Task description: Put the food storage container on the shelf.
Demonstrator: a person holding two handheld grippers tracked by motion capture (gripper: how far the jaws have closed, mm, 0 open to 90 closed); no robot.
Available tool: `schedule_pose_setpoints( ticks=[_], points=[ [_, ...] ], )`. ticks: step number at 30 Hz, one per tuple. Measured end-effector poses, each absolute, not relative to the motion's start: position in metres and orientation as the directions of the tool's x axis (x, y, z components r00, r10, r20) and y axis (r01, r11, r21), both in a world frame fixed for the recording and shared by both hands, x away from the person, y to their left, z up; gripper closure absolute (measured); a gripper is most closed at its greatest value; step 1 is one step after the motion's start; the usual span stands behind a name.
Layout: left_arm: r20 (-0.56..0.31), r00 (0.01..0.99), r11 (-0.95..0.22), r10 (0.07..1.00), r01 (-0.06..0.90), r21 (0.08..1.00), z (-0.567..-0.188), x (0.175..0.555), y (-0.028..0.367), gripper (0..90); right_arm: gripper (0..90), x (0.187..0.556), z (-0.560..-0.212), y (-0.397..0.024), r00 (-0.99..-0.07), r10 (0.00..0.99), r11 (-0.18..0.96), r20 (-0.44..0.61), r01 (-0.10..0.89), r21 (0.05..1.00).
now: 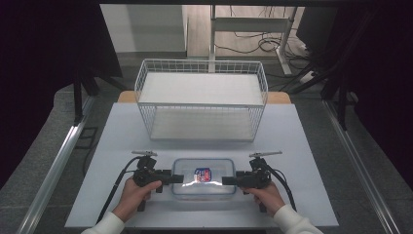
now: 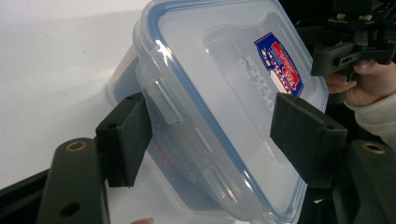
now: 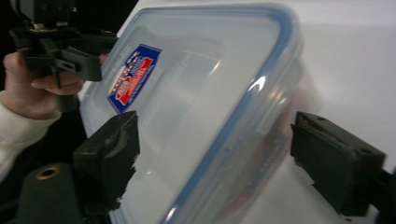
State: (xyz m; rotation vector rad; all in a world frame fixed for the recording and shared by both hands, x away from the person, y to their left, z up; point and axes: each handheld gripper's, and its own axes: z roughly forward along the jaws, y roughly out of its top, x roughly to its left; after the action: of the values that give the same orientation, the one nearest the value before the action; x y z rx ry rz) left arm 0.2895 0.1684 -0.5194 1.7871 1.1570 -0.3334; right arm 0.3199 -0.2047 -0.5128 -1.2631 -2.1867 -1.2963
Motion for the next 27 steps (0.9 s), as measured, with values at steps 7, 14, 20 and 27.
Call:
schedule_pose_setpoints(
  ticks=[7, 14, 20, 27],
  points=[
    [-0.656, 0.501, -0.091, 0.565, 0.828, 0.554, -0.519, 0.289, 0.169, 32.2, 29.1, 0.32, -0.51, -0.211, -0.522, 0.533, 0.18, 0.666, 0.839, 0.513],
    [-0.658, 0.497, -0.075, 0.566, 0.826, 0.559, -0.517, 0.285, 0.171, 36.5, 37.9, 0.314, -0.504, -0.214, -0.517, 0.547, 0.163, 0.658, 0.838, 0.521],
    [-0.653, 0.493, -0.052, 0.574, 0.819, 0.572, -0.513, 0.278, 0.171, 40.6, 42.1, 0.31, -0.5, -0.215, -0.51, 0.556, 0.152, 0.656, 0.838, 0.524],
    [-0.629, 0.498, -0.031, 0.597, 0.798, 0.602, -0.506, 0.264, 0.169, 43.9, 48.5, 0.3, -0.496, -0.219, -0.501, 0.55, 0.129, 0.668, 0.841, 0.525]
  ],
)
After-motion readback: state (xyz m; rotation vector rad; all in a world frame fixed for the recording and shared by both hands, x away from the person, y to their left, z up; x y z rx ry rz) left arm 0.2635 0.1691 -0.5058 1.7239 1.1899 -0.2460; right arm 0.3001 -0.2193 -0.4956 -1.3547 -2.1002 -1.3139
